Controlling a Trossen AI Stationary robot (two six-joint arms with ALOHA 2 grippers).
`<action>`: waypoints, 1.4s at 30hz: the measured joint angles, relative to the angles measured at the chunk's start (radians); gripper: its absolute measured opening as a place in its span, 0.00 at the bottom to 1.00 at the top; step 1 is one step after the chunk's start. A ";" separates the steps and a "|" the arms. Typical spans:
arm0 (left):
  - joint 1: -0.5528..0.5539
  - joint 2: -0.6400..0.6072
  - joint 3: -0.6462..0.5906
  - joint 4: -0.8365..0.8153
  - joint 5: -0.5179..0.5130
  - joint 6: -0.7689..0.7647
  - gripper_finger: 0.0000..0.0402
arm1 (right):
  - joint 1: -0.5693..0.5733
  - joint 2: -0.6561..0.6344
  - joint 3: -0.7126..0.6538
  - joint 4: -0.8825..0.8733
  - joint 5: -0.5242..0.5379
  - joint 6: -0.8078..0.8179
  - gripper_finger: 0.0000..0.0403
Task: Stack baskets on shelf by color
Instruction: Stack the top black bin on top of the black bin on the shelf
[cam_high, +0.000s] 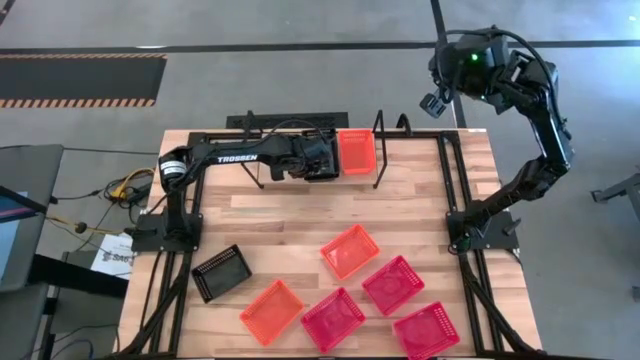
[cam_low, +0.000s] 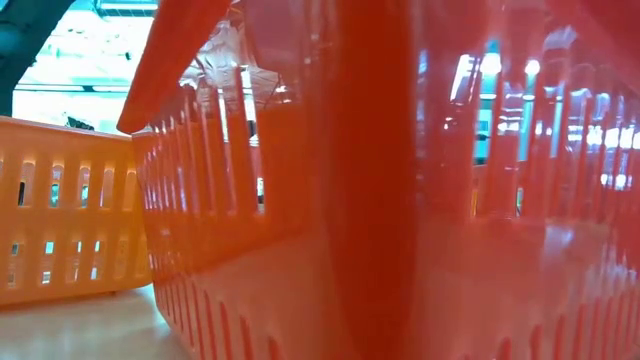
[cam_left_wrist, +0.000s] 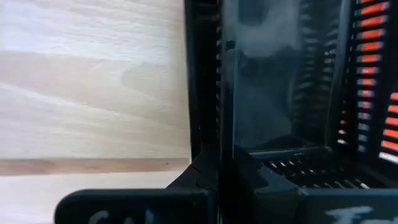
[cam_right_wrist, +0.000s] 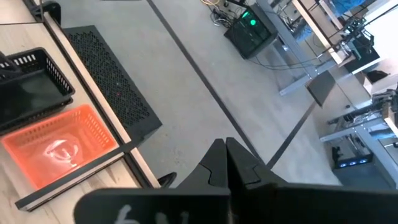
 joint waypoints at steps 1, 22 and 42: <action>0.000 0.000 0.000 0.002 0.000 0.005 0.00 | 0.000 0.000 0.000 0.000 -0.001 0.000 0.00; 0.023 -0.002 0.125 -0.088 0.016 0.177 0.26 | 0.000 0.000 0.000 -0.011 -0.019 0.000 0.00; -0.228 -0.003 0.227 -0.122 0.059 0.581 0.03 | 0.000 0.000 0.000 -0.011 -0.048 -0.007 0.00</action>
